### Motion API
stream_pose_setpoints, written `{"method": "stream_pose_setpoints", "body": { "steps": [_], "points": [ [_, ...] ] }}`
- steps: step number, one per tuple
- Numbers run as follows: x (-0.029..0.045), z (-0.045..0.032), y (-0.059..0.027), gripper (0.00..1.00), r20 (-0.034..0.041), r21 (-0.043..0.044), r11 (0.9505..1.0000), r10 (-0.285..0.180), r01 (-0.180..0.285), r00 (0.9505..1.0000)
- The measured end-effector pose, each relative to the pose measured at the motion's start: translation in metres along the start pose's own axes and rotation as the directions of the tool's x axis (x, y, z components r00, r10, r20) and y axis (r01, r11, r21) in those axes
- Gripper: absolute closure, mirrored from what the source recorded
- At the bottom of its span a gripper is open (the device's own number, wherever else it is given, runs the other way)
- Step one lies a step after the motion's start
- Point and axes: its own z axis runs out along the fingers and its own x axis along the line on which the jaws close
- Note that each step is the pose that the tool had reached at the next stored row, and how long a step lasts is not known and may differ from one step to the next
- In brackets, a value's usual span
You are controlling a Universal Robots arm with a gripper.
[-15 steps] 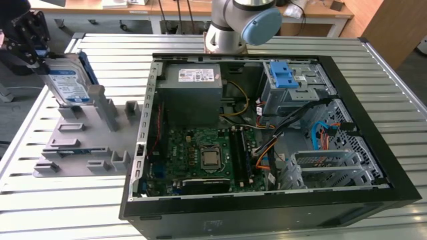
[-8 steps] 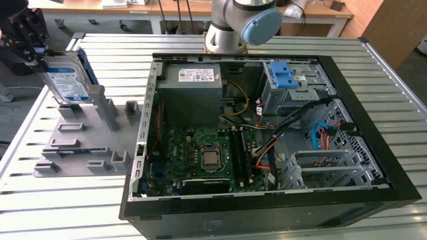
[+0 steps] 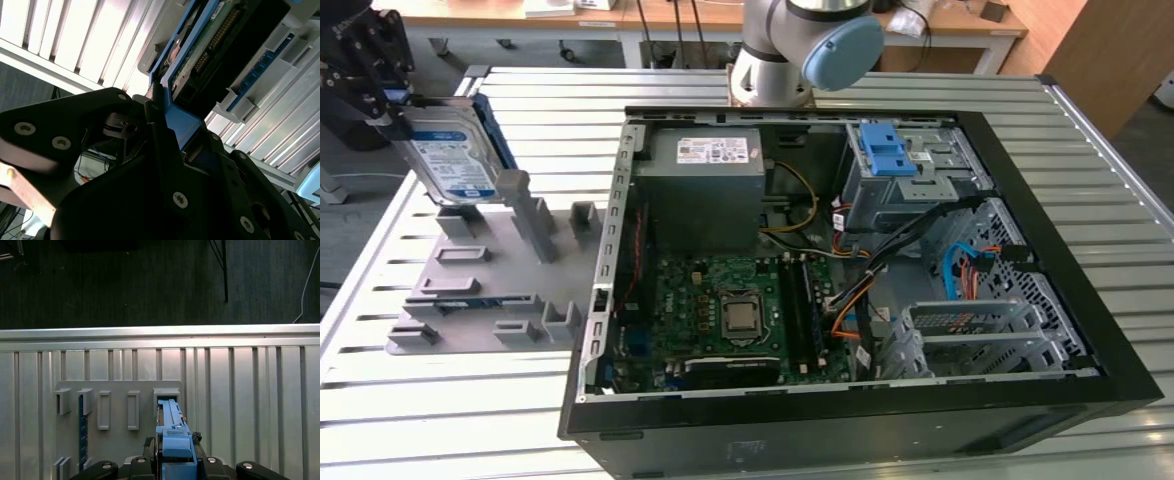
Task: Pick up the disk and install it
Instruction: 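Pick up the disk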
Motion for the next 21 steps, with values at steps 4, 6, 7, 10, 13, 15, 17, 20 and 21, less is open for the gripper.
{"method": "stream_pose_setpoints", "body": {
  "steps": [4, 6, 7, 10, 13, 15, 17, 20, 21],
  "points": [
    [0.0000, -0.0031, 0.0000, 0.63, 0.0000, 0.0000, 1.0000, 0.000, 0.000, 1.0000],
    [0.0000, -0.0052, 0.0000, 0.63, 0.0000, 0.0001, 1.0000, 0.000, 0.000, 1.0000],
    [0.0000, -0.0065, 0.0000, 0.63, 0.0000, 0.0000, 1.0000, 0.000, 0.000, 1.0000],
    [0.0000, -0.0107, 0.0000, 0.63, 0.0000, 0.0000, 1.0000, 0.000, 0.000, 1.0000],
    [0.0000, -0.0144, 0.0000, 0.63, -0.0001, 0.0000, 1.0000, 0.000, 0.000, 1.0000],
    [0.0000, -0.0164, 0.0000, 0.63, -0.0001, 0.0000, 1.0000, 0.000, 0.000, 1.0000],
    [0.0000, -0.0187, 0.0000, 0.63, -0.0001, 0.0000, 1.0000, 0.000, 0.000, 1.0000],
    [0.0000, -0.0221, 0.0000, 0.63, 0.0000, 0.0000, 1.0000, 0.000, 0.000, 1.0000],
    [0.0000, -0.0233, 0.0000, 0.63, 0.0000, 0.0000, 1.0000, 0.000, 0.000, 1.0000]
  ]
}}
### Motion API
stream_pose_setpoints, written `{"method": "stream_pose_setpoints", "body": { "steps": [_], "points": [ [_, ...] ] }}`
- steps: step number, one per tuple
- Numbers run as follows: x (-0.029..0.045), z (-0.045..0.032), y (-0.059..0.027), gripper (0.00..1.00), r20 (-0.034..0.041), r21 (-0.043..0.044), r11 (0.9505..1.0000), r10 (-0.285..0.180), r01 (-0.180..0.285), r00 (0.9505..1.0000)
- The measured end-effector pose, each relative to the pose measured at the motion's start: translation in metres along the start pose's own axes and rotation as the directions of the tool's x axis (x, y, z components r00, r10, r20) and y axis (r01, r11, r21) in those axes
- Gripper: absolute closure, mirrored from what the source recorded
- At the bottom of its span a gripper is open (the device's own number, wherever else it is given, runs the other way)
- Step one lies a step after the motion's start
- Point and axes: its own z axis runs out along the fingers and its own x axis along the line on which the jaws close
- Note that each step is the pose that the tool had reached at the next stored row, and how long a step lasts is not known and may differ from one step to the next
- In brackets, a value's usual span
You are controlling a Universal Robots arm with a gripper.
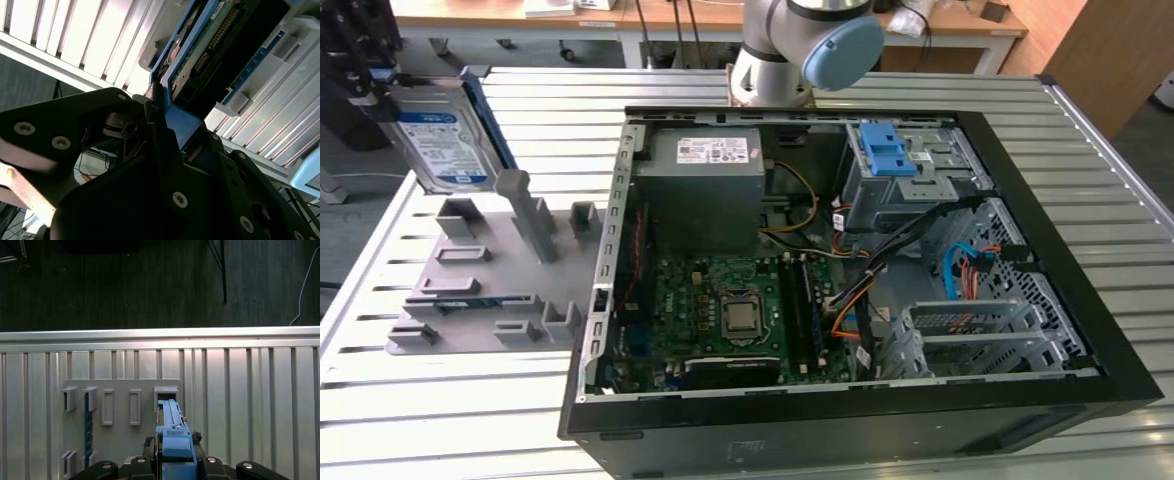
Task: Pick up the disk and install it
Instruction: 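Pick up the disk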
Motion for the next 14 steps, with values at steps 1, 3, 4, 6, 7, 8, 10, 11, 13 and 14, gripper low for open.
{"method": "stream_pose_setpoints", "body": {
  "steps": [1, 3, 4, 6, 7, 8, 10, 11, 13, 14],
  "points": [
    [0.0000, -0.0009, 0.0000, 0.63, 0.0000, 0.0001, 1.0000, 0.000, 0.000, 1.0000],
    [0.0000, -0.0027, 0.0000, 0.63, 0.0000, 0.0000, 1.0000, 0.000, 0.000, 1.0000],
    [0.0000, -0.0035, 0.0000, 0.63, 0.0000, 0.0001, 1.0000, 0.000, 0.000, 1.0000],
    [0.0000, -0.0055, 0.0000, 0.63, 0.0000, 0.0000, 1.0000, 0.000, 0.000, 1.0000],
    [0.0000, -0.0065, 0.0000, 0.63, 0.0000, 0.0001, 1.0000, 0.000, 0.000, 1.0000],
    [0.0000, -0.0076, 0.0000, 0.63, 0.0000, 0.0000, 1.0000, 0.000, 0.000, 1.0000],
    [0.0000, -0.0100, 0.0000, 0.63, 0.0000, 0.0000, 1.0000, 0.000, 0.000, 1.0000],
    [0.0000, -0.0111, 0.0000, 0.63, 0.0000, 0.0000, 1.0000, 0.000, 0.000, 1.0000],
    [0.0000, -0.0134, 0.0000, 0.63, 0.0000, 0.0001, 1.0000, 0.000, 0.000, 1.0000],
    [0.0000, -0.0145, 0.0000, 0.63, 0.0000, 0.0000, 1.0000, -0.001, 0.001, 1.0000]
  ]
}}
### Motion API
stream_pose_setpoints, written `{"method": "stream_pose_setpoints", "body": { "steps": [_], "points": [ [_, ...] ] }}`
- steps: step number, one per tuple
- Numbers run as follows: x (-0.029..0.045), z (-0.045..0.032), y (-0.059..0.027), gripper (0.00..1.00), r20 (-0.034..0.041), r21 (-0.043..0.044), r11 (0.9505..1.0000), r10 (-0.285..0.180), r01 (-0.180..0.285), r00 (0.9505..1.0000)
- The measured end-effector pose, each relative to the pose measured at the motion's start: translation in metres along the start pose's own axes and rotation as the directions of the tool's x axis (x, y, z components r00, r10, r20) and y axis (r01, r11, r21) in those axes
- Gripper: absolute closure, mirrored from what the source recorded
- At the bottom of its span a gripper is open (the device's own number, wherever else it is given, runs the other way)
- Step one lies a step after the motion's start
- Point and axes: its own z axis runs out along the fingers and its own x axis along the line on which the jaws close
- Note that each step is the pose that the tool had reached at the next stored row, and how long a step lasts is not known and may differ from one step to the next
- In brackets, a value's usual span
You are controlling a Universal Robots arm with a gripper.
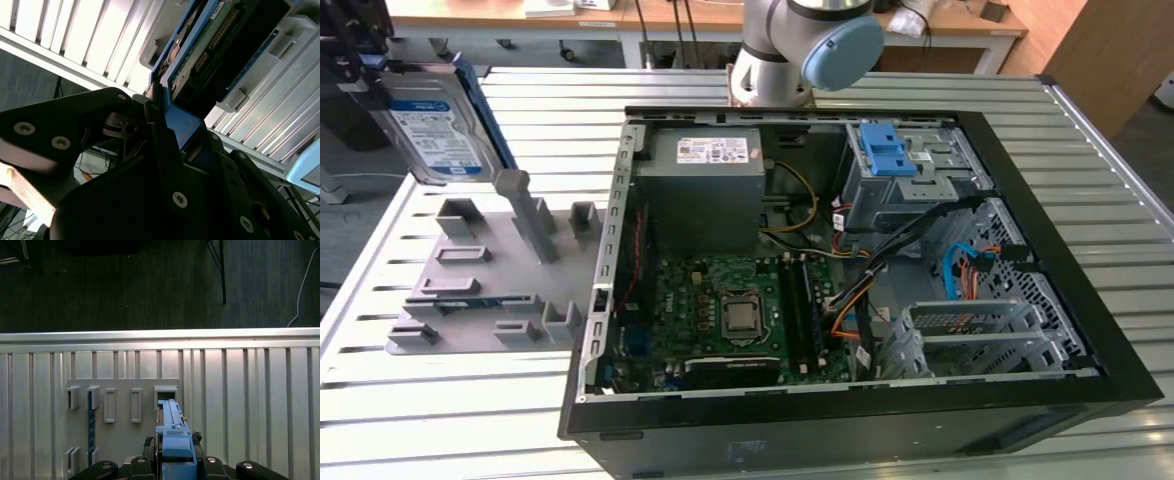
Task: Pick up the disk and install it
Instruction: 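Pick up the disk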
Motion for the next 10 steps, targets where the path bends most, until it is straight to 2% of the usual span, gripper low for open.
{"method": "stream_pose_setpoints", "body": {
  "steps": [4, 10],
  "points": [
    [0.0001, -0.0026, 0.0002, 0.63, 0.0001, 0.0014, 1.0000, -0.002, 0.002, 1.0000],
    [0.0000, -0.0034, 0.0014, 0.63, 0.0004, 0.0081, 0.9999, -0.007, 0.007, 1.0000]
  ]
}}
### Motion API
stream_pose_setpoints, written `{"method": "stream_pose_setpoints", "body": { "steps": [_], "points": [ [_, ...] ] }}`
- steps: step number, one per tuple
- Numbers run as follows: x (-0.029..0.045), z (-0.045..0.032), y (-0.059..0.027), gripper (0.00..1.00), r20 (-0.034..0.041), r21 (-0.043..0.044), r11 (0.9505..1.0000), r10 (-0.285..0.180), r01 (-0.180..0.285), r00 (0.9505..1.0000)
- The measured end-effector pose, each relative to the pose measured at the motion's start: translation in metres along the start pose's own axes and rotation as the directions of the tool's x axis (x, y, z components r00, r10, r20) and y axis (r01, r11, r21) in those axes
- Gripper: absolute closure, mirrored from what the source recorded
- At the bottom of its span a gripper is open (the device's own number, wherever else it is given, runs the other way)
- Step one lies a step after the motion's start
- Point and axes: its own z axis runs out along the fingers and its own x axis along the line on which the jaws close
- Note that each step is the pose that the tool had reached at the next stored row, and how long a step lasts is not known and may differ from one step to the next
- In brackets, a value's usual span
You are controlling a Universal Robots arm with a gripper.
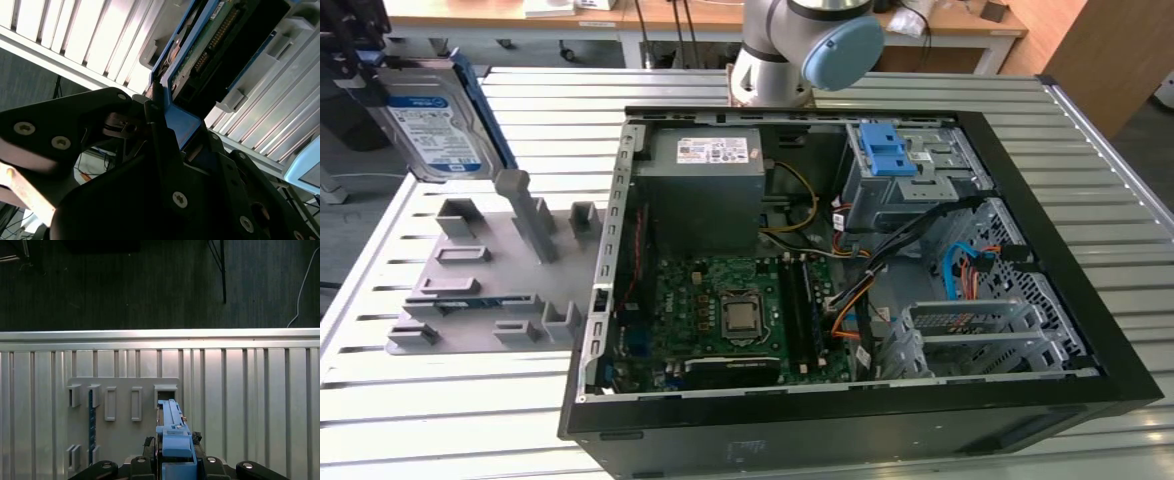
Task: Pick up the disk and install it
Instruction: 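Pick up the disk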
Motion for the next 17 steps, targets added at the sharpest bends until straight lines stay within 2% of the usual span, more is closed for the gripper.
{"method": "stream_pose_setpoints", "body": {
  "steps": [5, 17],
  "points": [
    [0.0000, -0.0024, 0.0002, 0.63, 0.0002, 0.0030, 1.0000, 0.000, 0.000, 1.0000],
    [0.0000, -0.0185, 0.0001, 0.63, 0.0002, 0.0042, 1.0000, 0.000, 0.000, 1.0000]
  ]
}}
